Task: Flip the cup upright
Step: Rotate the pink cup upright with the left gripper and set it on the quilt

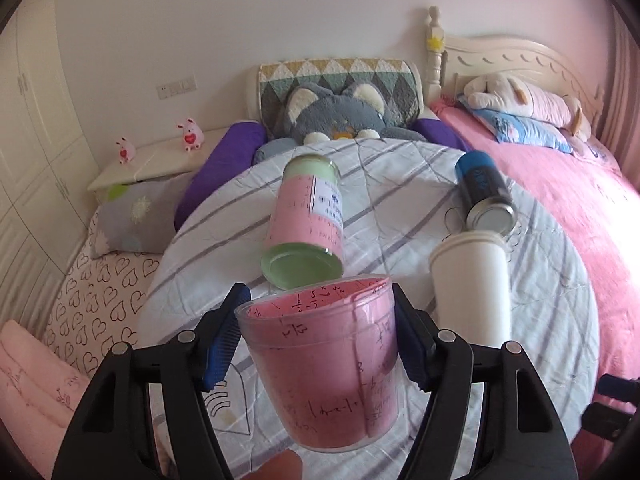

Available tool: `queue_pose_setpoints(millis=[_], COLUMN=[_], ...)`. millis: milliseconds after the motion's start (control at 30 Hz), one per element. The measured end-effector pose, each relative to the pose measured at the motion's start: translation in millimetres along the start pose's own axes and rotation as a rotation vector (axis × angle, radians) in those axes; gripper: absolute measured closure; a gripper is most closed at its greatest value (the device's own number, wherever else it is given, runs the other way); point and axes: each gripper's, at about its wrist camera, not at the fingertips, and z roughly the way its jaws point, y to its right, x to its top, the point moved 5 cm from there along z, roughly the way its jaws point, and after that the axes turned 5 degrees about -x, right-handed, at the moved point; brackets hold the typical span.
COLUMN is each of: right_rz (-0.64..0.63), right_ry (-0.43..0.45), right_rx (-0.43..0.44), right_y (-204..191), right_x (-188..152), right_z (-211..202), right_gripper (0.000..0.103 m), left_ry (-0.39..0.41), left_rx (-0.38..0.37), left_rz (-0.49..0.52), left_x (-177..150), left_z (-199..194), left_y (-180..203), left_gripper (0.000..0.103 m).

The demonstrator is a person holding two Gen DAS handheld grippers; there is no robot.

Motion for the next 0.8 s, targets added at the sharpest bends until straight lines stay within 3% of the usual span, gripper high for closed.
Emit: queue_pose_setpoints(millis=[167,800], right_rz=[-0.007,-0.034], right_ry=[-0.021,-0.003], right_rx=[-0.01,0.011], right_y=[-5.4,-21.4], right_x=[-3.2,-16.9], right_z=[9.4,-1.0], right_gripper=[0.018,0.018], left_ry=[-0.022,0.011], left_rx=[-0.023,-0.079], left_rz=[0.012,0.027], left_x=[-31.1,-78.0], left_z=[18.1,-24.5], left_y=[5.5,20.2], left_gripper=[0.033,0.032])
